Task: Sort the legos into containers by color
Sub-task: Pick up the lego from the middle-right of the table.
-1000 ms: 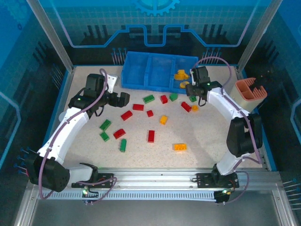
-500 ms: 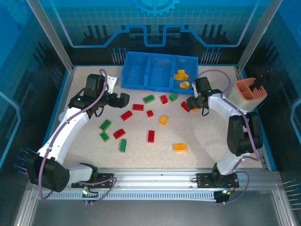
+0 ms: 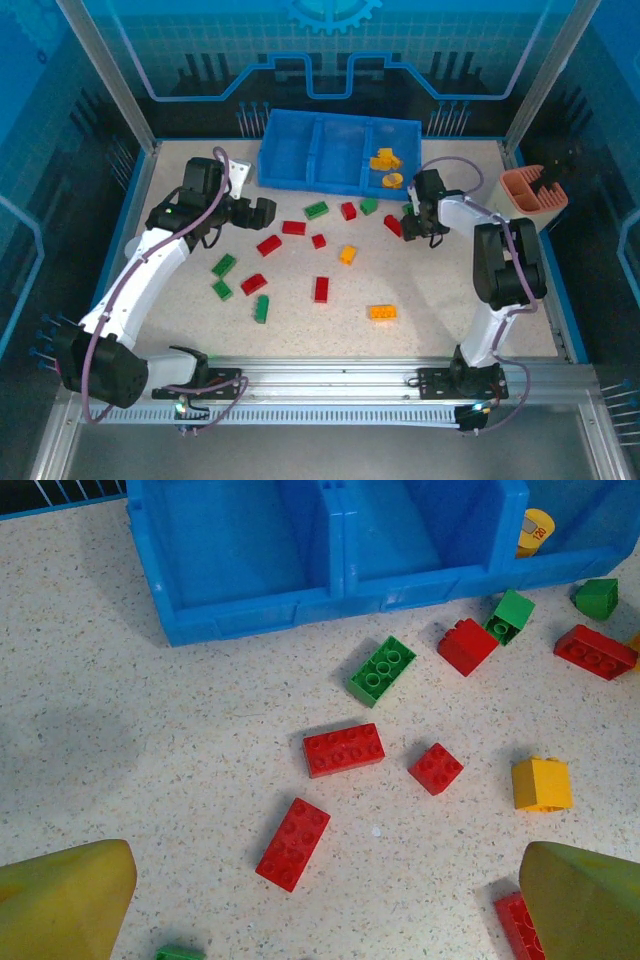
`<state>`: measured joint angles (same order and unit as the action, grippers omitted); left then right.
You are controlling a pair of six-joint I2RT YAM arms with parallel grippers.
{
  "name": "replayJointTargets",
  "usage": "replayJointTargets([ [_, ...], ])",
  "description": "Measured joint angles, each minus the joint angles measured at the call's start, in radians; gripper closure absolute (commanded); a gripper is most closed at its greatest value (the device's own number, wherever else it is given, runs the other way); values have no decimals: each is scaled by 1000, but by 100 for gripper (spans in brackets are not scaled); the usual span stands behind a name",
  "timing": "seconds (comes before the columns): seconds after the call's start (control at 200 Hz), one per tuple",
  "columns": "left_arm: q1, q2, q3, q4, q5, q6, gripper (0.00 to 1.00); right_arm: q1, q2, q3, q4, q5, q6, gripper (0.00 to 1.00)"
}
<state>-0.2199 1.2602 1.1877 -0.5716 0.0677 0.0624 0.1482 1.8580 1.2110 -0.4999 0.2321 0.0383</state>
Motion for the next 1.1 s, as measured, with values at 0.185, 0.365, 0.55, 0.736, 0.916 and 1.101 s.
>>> replayJointTargets([
  [0.185, 0, 0, 0, 0, -1, 0, 0, 0, 31, 18, 4, 3, -3, 32],
  [0.365, 0, 0, 0, 0, -3, 0, 1, 0, 68, 37, 3, 0, -6, 36],
  [0.55, 0, 0, 0, 0, -4, 0, 1, 0, 80, 53, -5, -11, -18, 48],
  [0.736, 0, 0, 0, 0, -11, 0, 1, 2, 97, 79, -26, -38, -19, 66],
  [0.916, 0, 0, 0, 0, -15, 1, 0, -1, 102, 104, -48, -23, -9, 74],
  [1.101, 0, 0, 0, 0, -23, 18, 1, 0, 63, 154, -109, -32, 16, 74],
])
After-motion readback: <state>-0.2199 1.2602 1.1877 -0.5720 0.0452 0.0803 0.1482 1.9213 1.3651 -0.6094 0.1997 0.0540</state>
